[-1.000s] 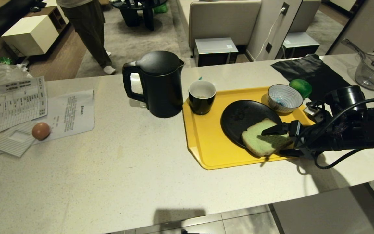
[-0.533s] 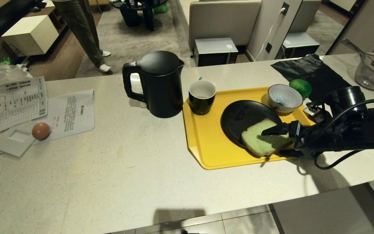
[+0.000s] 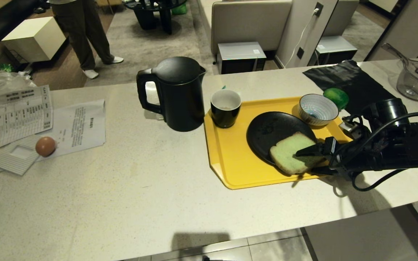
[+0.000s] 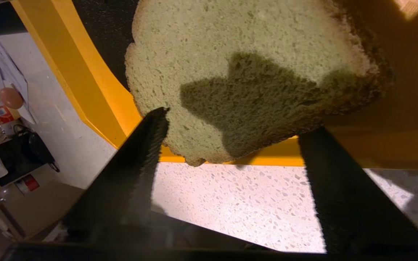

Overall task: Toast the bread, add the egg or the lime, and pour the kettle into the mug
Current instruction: Pick up the bread slice

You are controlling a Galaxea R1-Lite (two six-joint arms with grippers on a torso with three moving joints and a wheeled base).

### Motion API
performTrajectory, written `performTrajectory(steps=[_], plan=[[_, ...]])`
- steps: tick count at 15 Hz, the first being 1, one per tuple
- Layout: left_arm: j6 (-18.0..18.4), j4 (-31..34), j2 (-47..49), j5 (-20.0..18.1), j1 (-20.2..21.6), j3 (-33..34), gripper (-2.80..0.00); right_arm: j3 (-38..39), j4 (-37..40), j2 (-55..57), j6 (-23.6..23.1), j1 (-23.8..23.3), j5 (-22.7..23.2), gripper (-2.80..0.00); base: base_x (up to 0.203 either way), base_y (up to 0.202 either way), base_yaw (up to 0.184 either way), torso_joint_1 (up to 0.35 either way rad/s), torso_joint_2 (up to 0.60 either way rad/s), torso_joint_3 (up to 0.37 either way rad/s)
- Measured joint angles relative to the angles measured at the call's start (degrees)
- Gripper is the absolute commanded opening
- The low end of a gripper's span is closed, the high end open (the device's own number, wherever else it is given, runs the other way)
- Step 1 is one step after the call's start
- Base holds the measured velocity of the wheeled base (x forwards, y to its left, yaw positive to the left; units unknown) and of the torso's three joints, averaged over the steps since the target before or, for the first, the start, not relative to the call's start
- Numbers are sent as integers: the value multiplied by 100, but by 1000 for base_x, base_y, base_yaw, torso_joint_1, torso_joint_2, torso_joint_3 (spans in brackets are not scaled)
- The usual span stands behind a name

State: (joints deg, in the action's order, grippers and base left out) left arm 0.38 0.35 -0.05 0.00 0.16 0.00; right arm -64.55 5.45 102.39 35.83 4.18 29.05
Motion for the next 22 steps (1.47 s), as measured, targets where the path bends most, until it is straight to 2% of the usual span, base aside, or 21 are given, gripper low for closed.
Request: performTrajectory(steps=[14, 22], plan=[[-2, 0, 0, 0, 0, 0, -280, -5, 22, -58, 25, -7, 15, -280, 0, 0, 0, 0, 0, 0], [0, 0, 0, 0, 0, 0, -280, 27, 34, -594, 210, -7, 52, -280, 0, 0, 0, 0, 0, 0]])
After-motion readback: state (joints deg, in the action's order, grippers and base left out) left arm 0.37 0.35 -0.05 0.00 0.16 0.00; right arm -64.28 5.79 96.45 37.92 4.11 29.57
